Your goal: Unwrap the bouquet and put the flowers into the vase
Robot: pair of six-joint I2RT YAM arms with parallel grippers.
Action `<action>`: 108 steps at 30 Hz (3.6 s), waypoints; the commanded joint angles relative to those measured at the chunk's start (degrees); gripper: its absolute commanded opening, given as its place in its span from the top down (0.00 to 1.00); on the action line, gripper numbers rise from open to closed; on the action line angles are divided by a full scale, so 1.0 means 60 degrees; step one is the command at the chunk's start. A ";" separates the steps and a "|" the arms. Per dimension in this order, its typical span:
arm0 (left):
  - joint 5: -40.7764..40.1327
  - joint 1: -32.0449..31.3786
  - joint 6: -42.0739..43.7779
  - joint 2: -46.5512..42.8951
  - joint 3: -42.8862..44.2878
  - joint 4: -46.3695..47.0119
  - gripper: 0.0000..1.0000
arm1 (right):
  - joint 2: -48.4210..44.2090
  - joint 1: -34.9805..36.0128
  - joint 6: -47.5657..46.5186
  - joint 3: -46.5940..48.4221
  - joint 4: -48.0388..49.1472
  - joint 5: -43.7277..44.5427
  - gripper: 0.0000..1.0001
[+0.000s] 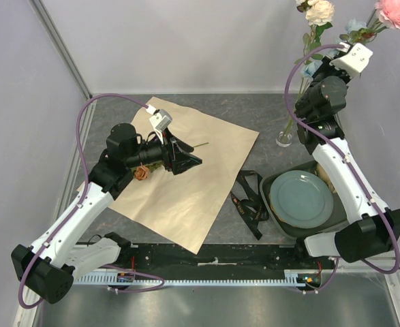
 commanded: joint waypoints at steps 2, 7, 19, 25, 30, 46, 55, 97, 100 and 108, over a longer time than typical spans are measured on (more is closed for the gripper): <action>0.0126 -0.0038 0.0317 0.0005 0.0315 0.0110 0.27 | 0.0220 -0.0022 0.0051 0.0318 -0.0045 -0.0339 1.00; 0.0111 -0.0038 0.0302 -0.0009 0.0315 0.0110 0.27 | 0.0469 -0.0008 -0.0198 0.0478 -0.0220 -0.0530 1.00; 0.0126 -0.0038 0.0317 0.0006 0.0315 0.0125 0.27 | 0.0894 -0.0022 -0.0769 0.0566 -0.0353 -0.1482 1.00; 0.0140 -0.0038 0.0302 -0.0009 0.0300 0.0110 0.27 | 0.1216 -0.0022 -0.1135 0.0684 -0.0338 -0.2039 1.00; 0.0140 -0.0038 0.0302 -0.0009 0.0300 0.0110 0.27 | 0.1436 -0.0022 -0.1253 0.0801 -0.0455 -0.2200 1.00; 0.0155 -0.0038 0.0288 0.0035 0.0300 0.0110 0.27 | 0.1671 -0.0169 -0.0975 0.0494 -0.0543 -0.2435 1.00; 0.0184 -0.0038 0.0258 0.0035 0.0300 0.0110 0.27 | 0.1700 -0.0257 -0.0653 0.0303 -0.0646 -0.2493 1.00; 0.0272 -0.0038 0.0185 0.0020 0.0271 0.0183 0.27 | 0.1832 -0.0286 -0.0462 -0.0971 -0.0236 -0.2244 1.00; 0.0272 -0.0038 0.0185 0.0020 0.0271 0.0198 0.27 | 0.1773 -0.0286 -0.0433 -0.1161 -0.0177 -0.2259 0.98; 0.0287 -0.0038 0.0141 0.0035 0.0256 0.0213 0.27 | 0.1671 -0.0301 -0.0418 -0.1352 -0.0148 -0.2172 0.86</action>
